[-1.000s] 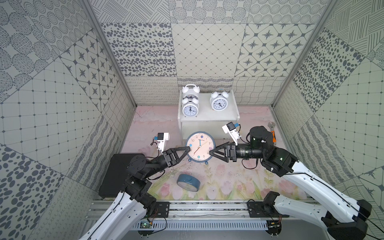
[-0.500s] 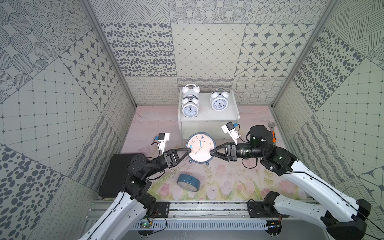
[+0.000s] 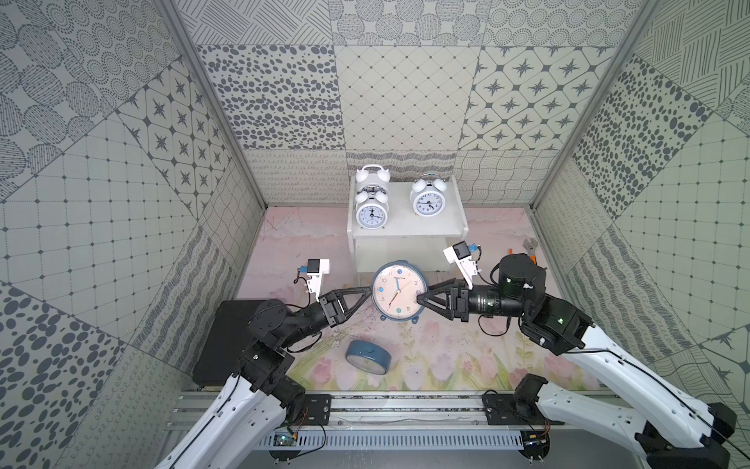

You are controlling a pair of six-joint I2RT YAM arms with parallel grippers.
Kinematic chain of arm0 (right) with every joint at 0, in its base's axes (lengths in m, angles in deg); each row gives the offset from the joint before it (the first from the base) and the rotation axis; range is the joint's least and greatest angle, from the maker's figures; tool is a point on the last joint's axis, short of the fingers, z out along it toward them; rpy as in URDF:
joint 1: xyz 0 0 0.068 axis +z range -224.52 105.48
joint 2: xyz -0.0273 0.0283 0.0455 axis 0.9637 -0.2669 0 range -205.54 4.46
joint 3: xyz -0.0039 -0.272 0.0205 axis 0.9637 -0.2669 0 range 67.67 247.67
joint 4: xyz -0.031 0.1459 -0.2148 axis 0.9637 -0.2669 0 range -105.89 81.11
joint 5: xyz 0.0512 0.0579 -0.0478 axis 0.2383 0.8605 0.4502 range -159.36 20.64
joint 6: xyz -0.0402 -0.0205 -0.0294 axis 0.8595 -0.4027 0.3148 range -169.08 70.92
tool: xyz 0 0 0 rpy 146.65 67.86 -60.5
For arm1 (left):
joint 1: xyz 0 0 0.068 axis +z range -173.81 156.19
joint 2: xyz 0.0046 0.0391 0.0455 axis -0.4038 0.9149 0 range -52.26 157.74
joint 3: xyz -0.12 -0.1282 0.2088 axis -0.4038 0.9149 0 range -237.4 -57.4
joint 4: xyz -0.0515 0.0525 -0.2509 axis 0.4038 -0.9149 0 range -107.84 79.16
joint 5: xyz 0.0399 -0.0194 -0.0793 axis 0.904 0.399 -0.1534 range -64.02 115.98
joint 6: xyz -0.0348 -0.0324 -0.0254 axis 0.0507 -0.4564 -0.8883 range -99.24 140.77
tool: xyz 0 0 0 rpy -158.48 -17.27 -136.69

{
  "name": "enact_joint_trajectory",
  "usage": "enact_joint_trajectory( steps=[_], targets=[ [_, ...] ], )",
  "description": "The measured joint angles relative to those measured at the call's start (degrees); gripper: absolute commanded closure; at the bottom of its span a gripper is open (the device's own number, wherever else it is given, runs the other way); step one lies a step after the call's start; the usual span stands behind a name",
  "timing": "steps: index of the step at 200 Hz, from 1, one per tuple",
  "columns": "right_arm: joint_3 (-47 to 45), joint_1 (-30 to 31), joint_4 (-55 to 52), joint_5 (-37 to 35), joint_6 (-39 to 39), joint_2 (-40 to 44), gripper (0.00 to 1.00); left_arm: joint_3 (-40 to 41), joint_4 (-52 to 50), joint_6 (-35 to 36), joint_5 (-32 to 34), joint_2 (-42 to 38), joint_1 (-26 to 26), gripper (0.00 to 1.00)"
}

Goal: Place the alarm clocks on the shelf by style
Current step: Pick up the alarm from the center of the board, then place the alarm on the shelf.

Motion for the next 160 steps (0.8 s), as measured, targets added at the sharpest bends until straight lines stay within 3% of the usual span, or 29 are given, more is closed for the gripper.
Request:
enact_joint_trajectory(
  steps=[56,98,160],
  targets=[
    [-8.3,2.4,5.8,-11.2,7.9,5.3,0.76,-4.7,-18.2,3.7,14.9,-5.1,0.0,0.47],
    [-12.3,4.5,14.7,-18.1,11.7,0.7,0.84,-5.2,-30.7,4.9,24.5,-8.1,0.0,0.5],
    [-17.2,9.9,33.0,-32.9,19.2,-7.7,0.84,-4.3,-42.0,4.7,33.9,-10.6,0.0,0.52]
  ],
)
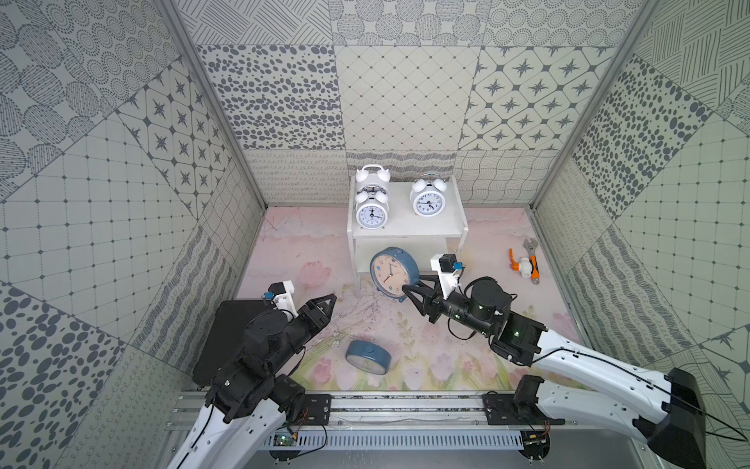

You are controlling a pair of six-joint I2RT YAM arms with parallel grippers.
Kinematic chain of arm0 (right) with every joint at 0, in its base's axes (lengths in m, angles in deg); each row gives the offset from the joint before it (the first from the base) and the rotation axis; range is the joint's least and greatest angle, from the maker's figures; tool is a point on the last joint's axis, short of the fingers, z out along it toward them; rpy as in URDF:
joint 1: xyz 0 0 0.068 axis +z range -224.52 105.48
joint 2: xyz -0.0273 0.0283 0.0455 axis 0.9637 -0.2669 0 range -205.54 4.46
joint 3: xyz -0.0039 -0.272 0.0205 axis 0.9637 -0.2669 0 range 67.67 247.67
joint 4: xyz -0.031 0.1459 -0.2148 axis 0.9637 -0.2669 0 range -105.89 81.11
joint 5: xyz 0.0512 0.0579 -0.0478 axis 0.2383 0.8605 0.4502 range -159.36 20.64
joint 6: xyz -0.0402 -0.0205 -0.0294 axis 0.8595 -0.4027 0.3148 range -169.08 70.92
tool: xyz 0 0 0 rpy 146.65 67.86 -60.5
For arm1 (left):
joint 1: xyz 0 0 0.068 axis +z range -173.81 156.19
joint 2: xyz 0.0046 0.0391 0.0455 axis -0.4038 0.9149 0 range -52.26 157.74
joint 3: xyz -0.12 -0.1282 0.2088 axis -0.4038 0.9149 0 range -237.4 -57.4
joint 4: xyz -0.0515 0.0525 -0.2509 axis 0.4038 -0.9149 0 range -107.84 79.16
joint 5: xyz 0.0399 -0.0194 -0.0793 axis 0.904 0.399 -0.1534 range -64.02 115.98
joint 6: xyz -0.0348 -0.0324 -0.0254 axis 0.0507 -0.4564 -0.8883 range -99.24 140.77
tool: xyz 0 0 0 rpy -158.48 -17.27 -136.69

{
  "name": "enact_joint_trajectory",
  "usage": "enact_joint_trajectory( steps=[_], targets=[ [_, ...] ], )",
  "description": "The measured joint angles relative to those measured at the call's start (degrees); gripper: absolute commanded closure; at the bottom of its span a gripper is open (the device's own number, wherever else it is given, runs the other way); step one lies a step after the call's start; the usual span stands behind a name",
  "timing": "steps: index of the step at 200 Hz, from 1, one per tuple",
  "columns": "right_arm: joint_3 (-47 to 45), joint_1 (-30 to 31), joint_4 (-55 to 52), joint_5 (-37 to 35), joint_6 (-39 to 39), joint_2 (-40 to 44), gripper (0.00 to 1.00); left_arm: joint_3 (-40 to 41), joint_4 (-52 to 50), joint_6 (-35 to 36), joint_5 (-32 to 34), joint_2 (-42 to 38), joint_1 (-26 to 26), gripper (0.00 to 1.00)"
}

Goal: Place the alarm clocks on the shelf by style
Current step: Place the alarm on the shelf.

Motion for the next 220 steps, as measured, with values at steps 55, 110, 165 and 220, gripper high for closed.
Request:
enact_joint_trajectory(
  steps=[55,110,165,220],
  targets=[
    [-1.0,0.6,12.0,-8.0,6.3,-10.2,0.83,-0.1,-3.2,0.2,2.7,1.0,0.0,0.55],
    [3.0,0.6,17.9,-9.1,11.0,-20.0,0.82,-0.2,-3.8,0.2,3.1,3.1,0.3,0.57],
    [6.4,0.6,21.3,-9.9,13.7,-26.1,0.8,0.1,-3.9,0.2,3.1,2.7,0.3,0.58],
    [9.0,0.6,23.8,-10.4,15.6,-30.7,0.77,0.4,-3.8,0.2,3.0,2.8,0.6,0.59]
  ],
)
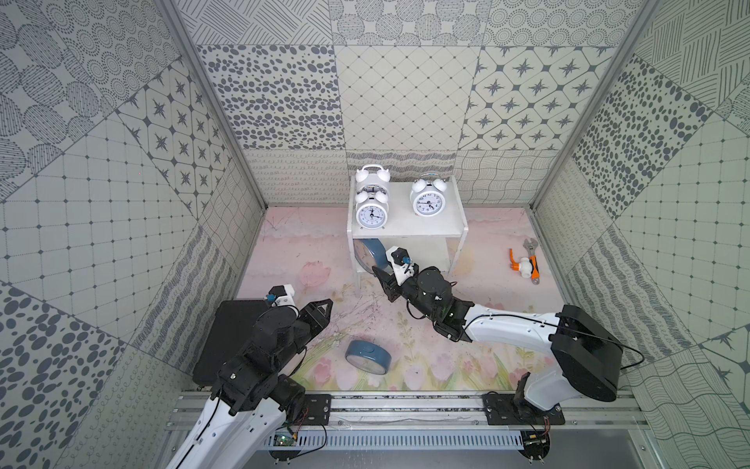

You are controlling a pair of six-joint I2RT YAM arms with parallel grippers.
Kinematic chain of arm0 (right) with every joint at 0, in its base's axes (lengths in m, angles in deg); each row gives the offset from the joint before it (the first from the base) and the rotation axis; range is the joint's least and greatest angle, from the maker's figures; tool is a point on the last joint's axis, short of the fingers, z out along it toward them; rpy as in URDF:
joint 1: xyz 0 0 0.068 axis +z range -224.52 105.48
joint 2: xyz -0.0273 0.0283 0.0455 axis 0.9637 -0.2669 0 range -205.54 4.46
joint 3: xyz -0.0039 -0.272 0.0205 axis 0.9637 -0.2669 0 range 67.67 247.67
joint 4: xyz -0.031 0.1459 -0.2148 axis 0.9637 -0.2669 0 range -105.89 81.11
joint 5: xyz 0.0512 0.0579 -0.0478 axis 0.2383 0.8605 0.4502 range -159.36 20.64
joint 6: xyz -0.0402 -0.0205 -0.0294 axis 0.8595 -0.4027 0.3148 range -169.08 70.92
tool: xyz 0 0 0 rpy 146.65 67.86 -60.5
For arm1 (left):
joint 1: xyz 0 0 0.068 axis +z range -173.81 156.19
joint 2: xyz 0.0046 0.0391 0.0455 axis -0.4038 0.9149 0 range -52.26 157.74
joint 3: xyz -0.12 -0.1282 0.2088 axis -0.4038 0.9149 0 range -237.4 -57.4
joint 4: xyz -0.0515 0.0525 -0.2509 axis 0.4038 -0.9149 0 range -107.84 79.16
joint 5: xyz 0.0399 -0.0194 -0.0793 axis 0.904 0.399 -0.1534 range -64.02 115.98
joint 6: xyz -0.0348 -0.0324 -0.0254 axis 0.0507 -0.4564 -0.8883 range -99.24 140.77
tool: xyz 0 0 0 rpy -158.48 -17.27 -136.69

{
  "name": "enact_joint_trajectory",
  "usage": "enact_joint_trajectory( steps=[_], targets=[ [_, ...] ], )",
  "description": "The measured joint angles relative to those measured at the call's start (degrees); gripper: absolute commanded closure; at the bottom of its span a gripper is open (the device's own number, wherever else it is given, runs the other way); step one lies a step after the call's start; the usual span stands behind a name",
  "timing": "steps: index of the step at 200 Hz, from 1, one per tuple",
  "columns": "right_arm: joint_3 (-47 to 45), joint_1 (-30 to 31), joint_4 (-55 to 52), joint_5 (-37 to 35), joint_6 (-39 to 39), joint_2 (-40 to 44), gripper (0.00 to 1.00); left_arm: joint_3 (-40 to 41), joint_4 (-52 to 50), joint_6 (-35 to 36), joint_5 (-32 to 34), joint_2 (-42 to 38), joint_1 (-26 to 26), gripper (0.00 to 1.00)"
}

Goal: Place the alarm clocks on the shelf by style
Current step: Place the alarm on the shelf.

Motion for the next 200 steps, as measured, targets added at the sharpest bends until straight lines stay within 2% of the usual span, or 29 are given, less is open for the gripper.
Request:
enact_joint_trajectory(
  steps=[40,126,174,200],
  targets=[
    [0.6,-0.5,1.6,-0.3,0.6,-1.7,0.76,0.8,0.1,0.0,-0.5,0.5,0.0,0.6],
    [1.5,-2.8,3.7,-0.3,0.6,-3.8,0.66,2.4,0.5,0.0,-1.0,0.9,0.1,0.62],
    [3.0,-3.1,3.5,0.1,0.5,-5.1,0.64,2.7,0.5,0.0,-1.0,1.0,0.1,0.63],
    [3.1,-3.1,3.2,0.1,0.2,-5.2,0.56,2.8,0.5,0.0,-1.0,1.0,0.1,0.63]
  ],
)
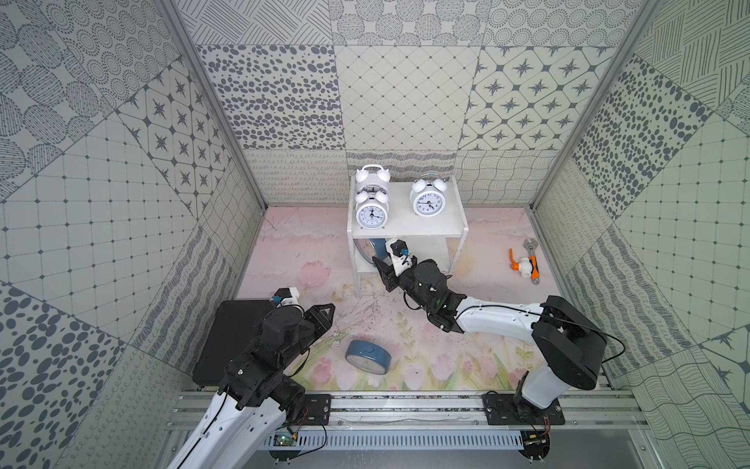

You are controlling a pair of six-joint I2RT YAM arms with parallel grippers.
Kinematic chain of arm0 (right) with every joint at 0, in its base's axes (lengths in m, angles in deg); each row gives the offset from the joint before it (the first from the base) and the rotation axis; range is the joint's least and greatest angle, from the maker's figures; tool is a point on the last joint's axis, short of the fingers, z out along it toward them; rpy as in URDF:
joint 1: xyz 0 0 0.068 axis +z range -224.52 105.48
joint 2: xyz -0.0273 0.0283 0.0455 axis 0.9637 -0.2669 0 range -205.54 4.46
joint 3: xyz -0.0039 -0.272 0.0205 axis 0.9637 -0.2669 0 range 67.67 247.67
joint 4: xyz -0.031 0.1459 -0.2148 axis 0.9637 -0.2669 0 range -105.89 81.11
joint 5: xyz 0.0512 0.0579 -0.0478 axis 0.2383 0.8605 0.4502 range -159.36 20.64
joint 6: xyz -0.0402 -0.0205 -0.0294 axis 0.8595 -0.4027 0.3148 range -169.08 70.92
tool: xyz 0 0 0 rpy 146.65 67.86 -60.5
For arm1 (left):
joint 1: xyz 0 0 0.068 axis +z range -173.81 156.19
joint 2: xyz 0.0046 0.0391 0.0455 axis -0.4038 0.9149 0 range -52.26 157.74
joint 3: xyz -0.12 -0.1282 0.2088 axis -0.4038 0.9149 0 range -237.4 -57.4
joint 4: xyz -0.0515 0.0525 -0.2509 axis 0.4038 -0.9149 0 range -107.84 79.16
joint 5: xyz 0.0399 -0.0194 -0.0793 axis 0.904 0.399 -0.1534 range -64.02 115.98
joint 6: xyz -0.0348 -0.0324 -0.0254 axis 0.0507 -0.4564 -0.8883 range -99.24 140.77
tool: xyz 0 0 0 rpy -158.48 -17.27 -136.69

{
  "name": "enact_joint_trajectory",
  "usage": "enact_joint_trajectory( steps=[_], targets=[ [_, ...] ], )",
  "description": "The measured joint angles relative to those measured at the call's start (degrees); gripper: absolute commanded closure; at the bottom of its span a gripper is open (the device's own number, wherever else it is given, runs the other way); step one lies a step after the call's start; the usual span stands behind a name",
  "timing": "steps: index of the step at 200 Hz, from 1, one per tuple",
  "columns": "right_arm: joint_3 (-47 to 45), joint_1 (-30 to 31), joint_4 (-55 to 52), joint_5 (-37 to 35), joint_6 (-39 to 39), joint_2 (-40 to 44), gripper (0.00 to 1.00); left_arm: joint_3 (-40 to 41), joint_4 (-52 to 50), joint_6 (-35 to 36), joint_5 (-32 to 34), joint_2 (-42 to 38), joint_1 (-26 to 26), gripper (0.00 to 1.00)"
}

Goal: Place the alarm clocks on the shelf by style
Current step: Place the alarm on the shelf.

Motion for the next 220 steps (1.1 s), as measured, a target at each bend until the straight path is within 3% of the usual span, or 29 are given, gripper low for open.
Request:
enact_joint_trajectory(
  steps=[92,220],
  targets=[
    [0.0,-0.1,-0.5,-0.2,-1.2,-0.1,0.3,1.2,0.0,0.0,-0.1,-1.0,0.0,0.63],
    [-1.9,-2.7,-2.4,-5.9,-6.1,0.2,0.26,2.0,2.1,0.0,-1.0,-1.7,0.0,0.59]
  ],
)
